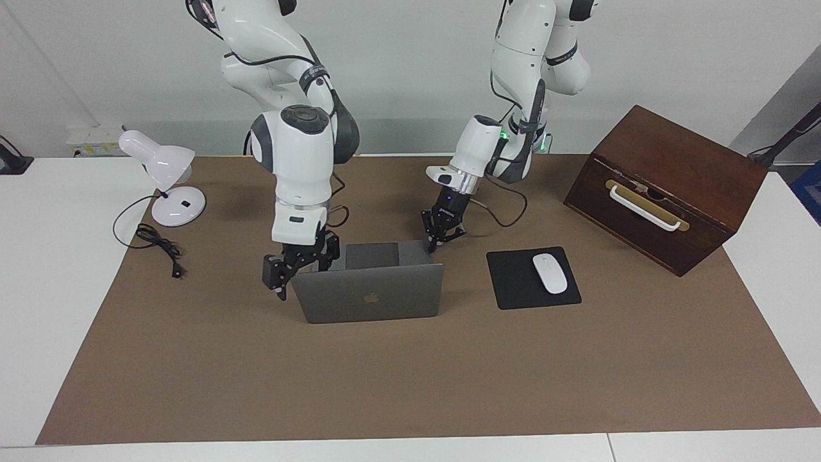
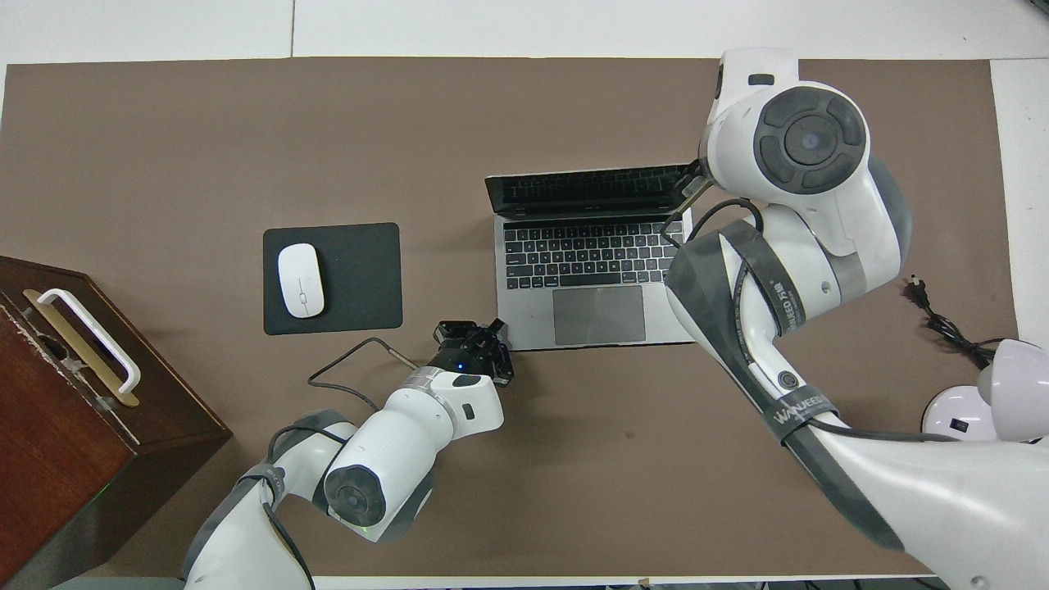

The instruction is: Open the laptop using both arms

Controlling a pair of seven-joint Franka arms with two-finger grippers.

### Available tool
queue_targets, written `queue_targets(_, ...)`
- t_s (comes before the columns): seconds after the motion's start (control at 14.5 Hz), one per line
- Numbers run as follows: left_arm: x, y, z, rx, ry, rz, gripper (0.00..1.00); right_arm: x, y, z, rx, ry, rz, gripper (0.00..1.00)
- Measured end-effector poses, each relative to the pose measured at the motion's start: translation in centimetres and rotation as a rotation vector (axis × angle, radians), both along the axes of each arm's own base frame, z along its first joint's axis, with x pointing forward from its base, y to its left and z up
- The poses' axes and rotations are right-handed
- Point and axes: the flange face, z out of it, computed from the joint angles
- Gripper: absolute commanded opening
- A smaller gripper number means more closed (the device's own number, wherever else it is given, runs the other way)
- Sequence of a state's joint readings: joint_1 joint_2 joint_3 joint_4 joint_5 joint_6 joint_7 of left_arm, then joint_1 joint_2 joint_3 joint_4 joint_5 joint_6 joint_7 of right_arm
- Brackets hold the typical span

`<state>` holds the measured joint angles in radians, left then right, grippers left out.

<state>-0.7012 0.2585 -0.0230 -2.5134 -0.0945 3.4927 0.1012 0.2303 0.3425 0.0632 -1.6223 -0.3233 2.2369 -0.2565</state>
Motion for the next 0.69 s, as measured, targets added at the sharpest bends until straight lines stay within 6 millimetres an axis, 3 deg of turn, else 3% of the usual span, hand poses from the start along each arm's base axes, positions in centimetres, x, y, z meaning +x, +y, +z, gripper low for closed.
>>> queue_targets(0.69,0.0,0.0,0.0,0.000,0.000,0.000,0.00,3.9,0.2,-1.0,0.034,-0.002,-0.030,1.00)
